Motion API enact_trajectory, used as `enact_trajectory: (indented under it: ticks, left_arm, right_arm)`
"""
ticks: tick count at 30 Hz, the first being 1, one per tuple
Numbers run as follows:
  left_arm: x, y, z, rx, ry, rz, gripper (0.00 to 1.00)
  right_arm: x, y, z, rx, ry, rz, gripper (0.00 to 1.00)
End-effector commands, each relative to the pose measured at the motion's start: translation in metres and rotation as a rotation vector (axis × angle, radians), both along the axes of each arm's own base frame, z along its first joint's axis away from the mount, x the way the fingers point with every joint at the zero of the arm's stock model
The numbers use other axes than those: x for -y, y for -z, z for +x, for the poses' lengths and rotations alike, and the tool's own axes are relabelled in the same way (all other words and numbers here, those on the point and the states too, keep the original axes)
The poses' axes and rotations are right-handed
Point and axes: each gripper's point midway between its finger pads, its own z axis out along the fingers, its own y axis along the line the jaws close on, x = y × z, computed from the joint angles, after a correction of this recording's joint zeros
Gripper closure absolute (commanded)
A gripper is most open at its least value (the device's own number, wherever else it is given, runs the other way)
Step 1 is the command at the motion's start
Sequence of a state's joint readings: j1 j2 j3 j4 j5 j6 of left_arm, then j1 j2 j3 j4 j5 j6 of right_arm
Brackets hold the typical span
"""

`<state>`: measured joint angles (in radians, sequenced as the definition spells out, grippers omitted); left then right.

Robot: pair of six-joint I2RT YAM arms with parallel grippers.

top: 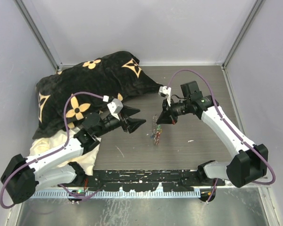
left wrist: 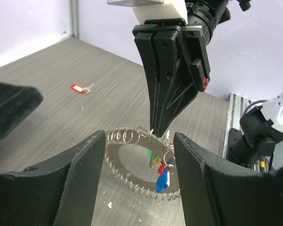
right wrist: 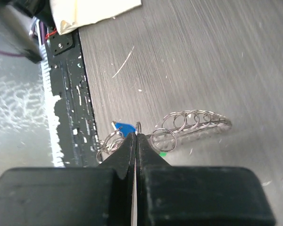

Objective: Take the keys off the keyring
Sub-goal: Remove the key from the keyring.

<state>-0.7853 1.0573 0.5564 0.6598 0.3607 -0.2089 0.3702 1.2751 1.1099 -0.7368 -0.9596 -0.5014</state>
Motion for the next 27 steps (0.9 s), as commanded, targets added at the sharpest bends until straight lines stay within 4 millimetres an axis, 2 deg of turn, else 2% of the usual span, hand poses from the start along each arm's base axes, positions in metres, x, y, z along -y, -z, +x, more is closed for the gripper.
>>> enact_trajectory:
  ticks: [1, 7, 12, 16, 19, 20, 22, 24, 27]
  left_arm:
    - [-0.019, 0.018, 0.015, -0.197, -0.153, -0.004, 0.39]
    - [-0.016, 0.021, 0.012, -0.346, -0.159, -0.099, 0.4]
    - [-0.005, 0.015, 0.003, -0.277, -0.142, -0.056, 0.4]
    - [0.012, 0.011, -0.01, -0.109, -0.117, 0.001, 0.41]
    - [0.03, 0.009, -0.022, 0.086, -0.079, 0.031, 0.41]
    - [0.039, 0.017, -0.023, 0.147, -0.059, 0.058, 0.41]
    - [0.048, 0.019, -0.019, 0.268, -0.054, 0.062, 0.46]
    - [0.055, 0.031, -0.006, 0.36, -0.091, 0.091, 0.55]
    - [0.058, 0.03, 0.011, 0.426, -0.137, 0.049, 0.62]
  right_arm:
    - [0.015, 0.0, 0.013, -0.296, 0.272, -0.058, 0.99]
    - [0.034, 0.014, 0.043, -0.641, 0.645, -0.064, 0.99]
    - [0.04, 0.012, 0.068, -0.833, 0.934, -0.008, 0.99]
    - [0.03, 0.007, 0.076, -1.064, 0.994, 0.051, 0.99]
    - [0.024, 0.0, 0.083, -1.148, 0.997, 0.125, 0.99]
    - [0.023, -0.002, 0.084, -1.178, 0.991, 0.142, 0.99]
    - [0.022, -0.007, 0.086, -1.223, 0.974, 0.184, 0.99]
    - [0.02, -0.009, 0.083, -1.271, 0.942, 0.219, 0.99]
    - [0.018, -0.006, 0.073, -1.333, 0.898, 0.242, 0.99]
